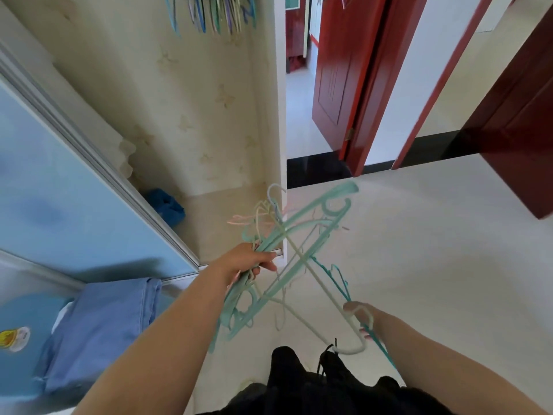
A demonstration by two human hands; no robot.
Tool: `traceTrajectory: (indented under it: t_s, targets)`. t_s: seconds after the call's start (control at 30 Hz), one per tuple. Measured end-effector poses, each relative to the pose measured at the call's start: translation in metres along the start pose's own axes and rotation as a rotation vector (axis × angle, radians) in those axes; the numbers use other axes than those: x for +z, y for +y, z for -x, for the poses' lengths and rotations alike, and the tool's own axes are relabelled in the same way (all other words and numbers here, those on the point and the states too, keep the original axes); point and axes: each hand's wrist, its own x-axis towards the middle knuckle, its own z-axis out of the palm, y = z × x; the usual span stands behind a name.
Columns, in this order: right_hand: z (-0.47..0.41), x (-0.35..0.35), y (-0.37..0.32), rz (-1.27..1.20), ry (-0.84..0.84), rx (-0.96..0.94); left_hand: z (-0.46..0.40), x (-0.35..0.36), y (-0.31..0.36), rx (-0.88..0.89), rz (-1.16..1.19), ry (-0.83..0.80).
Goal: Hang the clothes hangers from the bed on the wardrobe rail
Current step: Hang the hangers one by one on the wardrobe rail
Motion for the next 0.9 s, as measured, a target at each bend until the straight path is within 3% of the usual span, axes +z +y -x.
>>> traceTrajectory:
  t_s: [0.2,0.33,0.57,0.8,0.9]
  targets:
    - [-0.009,0.006,-0.010,0.158,-0.062,0.031,0.008,-0.023,-0.023,-0.038,0.008,0.057]
    - [-0.018,0.026,-0.025,0.083,-0.088,0.037,0.017,-0.047,-0.032,-0.061,0.081,0.105]
    - [0.001,0.068,-0.098,0.209,-0.186,-0.005,0.031,-0.108,-0.024,0.005,0.144,0.225]
    - [-0.004,0.108,-0.184,0.001,-0.452,-0.174,0.018,-0.189,-0.002,0.095,0.244,0.313]
    - [-0.006,0.131,-0.216,-0.049,-0.436,-0.275,0.003,-0.231,0.011,0.125,0.291,0.329]
